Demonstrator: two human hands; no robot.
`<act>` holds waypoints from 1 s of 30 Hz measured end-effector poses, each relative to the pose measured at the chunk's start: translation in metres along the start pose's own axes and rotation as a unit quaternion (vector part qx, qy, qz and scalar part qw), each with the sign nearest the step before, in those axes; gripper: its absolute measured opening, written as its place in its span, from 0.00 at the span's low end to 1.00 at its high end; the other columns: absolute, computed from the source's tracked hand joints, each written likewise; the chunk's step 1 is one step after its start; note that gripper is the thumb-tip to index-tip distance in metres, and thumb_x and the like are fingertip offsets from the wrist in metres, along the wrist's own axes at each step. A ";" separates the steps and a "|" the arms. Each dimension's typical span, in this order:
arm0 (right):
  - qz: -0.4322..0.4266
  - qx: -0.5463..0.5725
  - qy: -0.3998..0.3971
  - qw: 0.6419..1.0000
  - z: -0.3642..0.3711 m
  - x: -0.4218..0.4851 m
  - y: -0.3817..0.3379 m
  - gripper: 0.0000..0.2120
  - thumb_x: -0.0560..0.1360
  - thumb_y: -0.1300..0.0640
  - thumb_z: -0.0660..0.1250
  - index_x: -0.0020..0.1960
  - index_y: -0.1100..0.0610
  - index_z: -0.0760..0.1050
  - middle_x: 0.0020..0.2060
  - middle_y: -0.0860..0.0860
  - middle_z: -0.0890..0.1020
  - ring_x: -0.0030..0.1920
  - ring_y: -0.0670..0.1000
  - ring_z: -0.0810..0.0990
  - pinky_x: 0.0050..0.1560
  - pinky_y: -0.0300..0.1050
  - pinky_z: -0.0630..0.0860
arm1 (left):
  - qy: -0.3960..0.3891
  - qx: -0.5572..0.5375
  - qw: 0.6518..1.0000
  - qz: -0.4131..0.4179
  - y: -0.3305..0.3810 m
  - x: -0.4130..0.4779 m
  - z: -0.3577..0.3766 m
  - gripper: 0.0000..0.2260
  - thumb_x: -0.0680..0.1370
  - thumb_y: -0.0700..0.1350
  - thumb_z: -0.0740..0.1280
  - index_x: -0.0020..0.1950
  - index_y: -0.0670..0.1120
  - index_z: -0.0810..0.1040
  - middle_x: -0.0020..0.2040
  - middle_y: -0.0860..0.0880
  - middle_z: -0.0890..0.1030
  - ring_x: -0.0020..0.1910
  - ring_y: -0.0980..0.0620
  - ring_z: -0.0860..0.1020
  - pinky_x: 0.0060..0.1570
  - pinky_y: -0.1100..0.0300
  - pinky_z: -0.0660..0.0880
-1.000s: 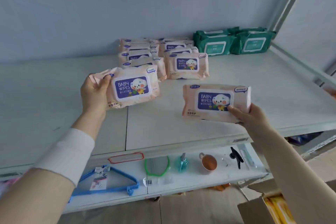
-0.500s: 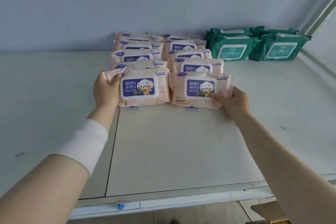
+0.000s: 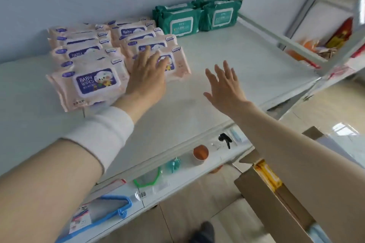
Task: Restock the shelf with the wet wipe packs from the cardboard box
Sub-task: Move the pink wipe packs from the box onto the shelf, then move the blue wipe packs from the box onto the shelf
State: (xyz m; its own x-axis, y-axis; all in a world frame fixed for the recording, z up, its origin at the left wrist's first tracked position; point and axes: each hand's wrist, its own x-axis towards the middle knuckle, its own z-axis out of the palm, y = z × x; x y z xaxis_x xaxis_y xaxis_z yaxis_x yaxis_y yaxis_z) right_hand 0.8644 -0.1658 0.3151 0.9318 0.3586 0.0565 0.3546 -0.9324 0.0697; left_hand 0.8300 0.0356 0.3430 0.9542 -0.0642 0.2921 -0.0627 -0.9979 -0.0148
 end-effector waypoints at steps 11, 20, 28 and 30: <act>0.112 -0.122 -0.109 0.980 -0.008 -0.206 0.233 0.30 0.80 0.48 0.55 0.77 0.52 0.47 0.76 0.55 0.52 0.76 0.60 0.44 0.74 0.60 0.44 | -0.137 0.036 0.968 0.205 0.319 -0.022 0.002 0.23 0.80 0.44 0.54 0.75 0.44 0.57 0.76 0.41 0.57 0.76 0.40 0.50 0.74 0.44 0.43; 0.203 -0.091 -0.284 0.933 0.095 -0.419 0.394 0.35 0.78 0.43 0.56 0.77 0.53 0.43 0.77 0.54 0.50 0.76 0.60 0.44 0.75 0.57 0.46 | -0.298 -0.024 0.914 0.274 0.538 -0.142 0.110 0.24 0.80 0.47 0.56 0.75 0.45 0.56 0.76 0.42 0.59 0.76 0.40 0.52 0.74 0.44 0.46; 0.189 -0.021 -0.392 0.900 0.221 -0.454 0.454 0.36 0.77 0.42 0.58 0.77 0.53 0.46 0.76 0.54 0.54 0.76 0.60 0.47 0.75 0.55 0.49 | -0.456 -0.049 0.863 0.213 0.595 -0.198 0.216 0.26 0.80 0.52 0.57 0.75 0.45 0.56 0.76 0.43 0.60 0.76 0.41 0.53 0.74 0.46 0.49; 0.190 -0.002 -0.408 0.893 0.255 -0.450 0.469 0.35 0.77 0.42 0.58 0.77 0.53 0.47 0.76 0.55 0.55 0.76 0.60 0.47 0.75 0.56 0.49 | -0.488 -0.072 0.850 0.185 0.609 -0.205 0.244 0.25 0.80 0.52 0.57 0.75 0.45 0.57 0.75 0.43 0.61 0.76 0.42 0.54 0.74 0.47 0.49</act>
State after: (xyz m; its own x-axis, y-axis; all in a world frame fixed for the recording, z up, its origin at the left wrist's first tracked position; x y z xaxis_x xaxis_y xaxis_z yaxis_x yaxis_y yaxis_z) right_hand 0.6310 -0.7761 0.0688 0.7317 -0.1376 -0.6676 0.0018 -0.9790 0.2039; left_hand 0.6674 -0.5600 0.0409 0.6456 -0.4165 -0.6401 -0.3792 -0.9024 0.2048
